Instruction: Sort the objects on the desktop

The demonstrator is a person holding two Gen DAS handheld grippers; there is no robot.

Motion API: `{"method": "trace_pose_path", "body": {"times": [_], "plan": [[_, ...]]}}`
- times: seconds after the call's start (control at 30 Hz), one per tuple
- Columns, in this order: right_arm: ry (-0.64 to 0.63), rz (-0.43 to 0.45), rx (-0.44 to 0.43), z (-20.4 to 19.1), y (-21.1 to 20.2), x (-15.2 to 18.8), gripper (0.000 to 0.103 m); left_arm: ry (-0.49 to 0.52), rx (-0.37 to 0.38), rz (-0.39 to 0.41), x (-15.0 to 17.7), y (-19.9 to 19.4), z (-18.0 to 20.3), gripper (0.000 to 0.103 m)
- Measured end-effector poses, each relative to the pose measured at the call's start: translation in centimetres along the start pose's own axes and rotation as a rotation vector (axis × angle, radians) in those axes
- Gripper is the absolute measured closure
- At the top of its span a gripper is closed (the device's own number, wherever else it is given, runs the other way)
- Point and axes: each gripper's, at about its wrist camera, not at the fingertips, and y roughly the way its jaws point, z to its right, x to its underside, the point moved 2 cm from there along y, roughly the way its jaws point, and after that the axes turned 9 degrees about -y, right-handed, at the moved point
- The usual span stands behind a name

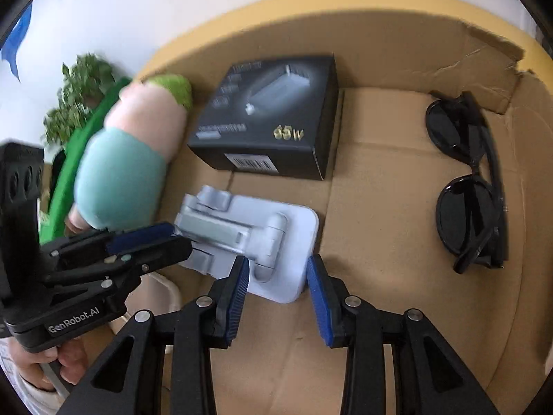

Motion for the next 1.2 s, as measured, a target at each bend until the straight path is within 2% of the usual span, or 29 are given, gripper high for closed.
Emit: {"method": "trace_pose_path", "body": {"times": [0.07,0.1,0.13,0.17,0.2,0.23,0.27,0.3,0.37,0.43,0.57,0.63,0.73,0.83,0.9,1.2], "plan": [[-0.025,0.089,0.081,-1.0,-3.2,0.5,0.056,0.022,-0.007,0.103,0.9,-3.5,-0.2,0.073],[-0.054,0.145,0.116,-1.8,-5.1,1.1,0.039,0.037,-0.017,0.172,1.8,-5.9,-0.4,0.07],[-0.089,0.215,0.149,-2.9,-7.4,2.2,0.02,0.048,-0.022,0.226,2.7,-7.6,-0.7,0.059],[-0.13,0.292,0.184,-4.1,-9.7,3.7,0.012,0.062,-0.03,0.301,4.0,-9.9,-1.1,0.046],[-0.165,0.363,0.216,-5.2,-11.6,5.4,0.001,0.076,-0.043,0.382,5.5,-12.2,-1.5,0.039],[-0.199,0.449,0.256,-6.4,-13.6,8.0,0.0,0.09,-0.057,0.461,7.1,-14.1,-1.8,0.029],[-0.214,0.484,0.277,-6.9,-14.6,9.4,0.0,0.103,-0.075,0.543,9.0,-15.8,-2.4,0.022],[-0.227,0.512,0.296,-7.4,-15.0,11.0,0.0,0.117,-0.092,0.606,10.8,-17.0,-2.8,0.022],[-0.234,0.564,0.345,-7.8,-14.9,14.0,0.0,0.126,-0.109,0.652,12.6,-17.4,-3.4,0.022],[-0.207,0.608,0.373,-7.2,-14.1,16.5,0.0,0.113,-0.105,0.67,13.6,-16.6,-3.7,0.022],[-0.148,0.686,0.436,-5.0,-13.0,18.0,0.0,0.087,-0.131,0.682,14.7,-12.8,-4.0,0.022],[-0.141,0.685,0.433,-4.1,-12.3,18.3,0.0,0.081,-0.132,0.692,14.8,-11.1,-4.0,0.022],[-0.162,0.676,0.443,-4.1,-11.1,18.8,0.0,0.08,-0.174,0.693,15.0,-9.3,-4.1,0.022],[-0.176,0.708,0.452,-4.0,-10.9,19.4,0.0,0.103,-0.236,0.728,15.4,-8.9,-3.7,0.022],[-0.17,0.707,0.439,-3.7,-10.8,19.3,0.0,0.111,-0.235,0.751,15.7,-9.0,-3.8,0.021],[-0.162,0.698,0.435,-3.4,-10.7,19.3,0.0,0.111,-0.239,0.742,15.6,-8.6,-3.8,0.015]]}}
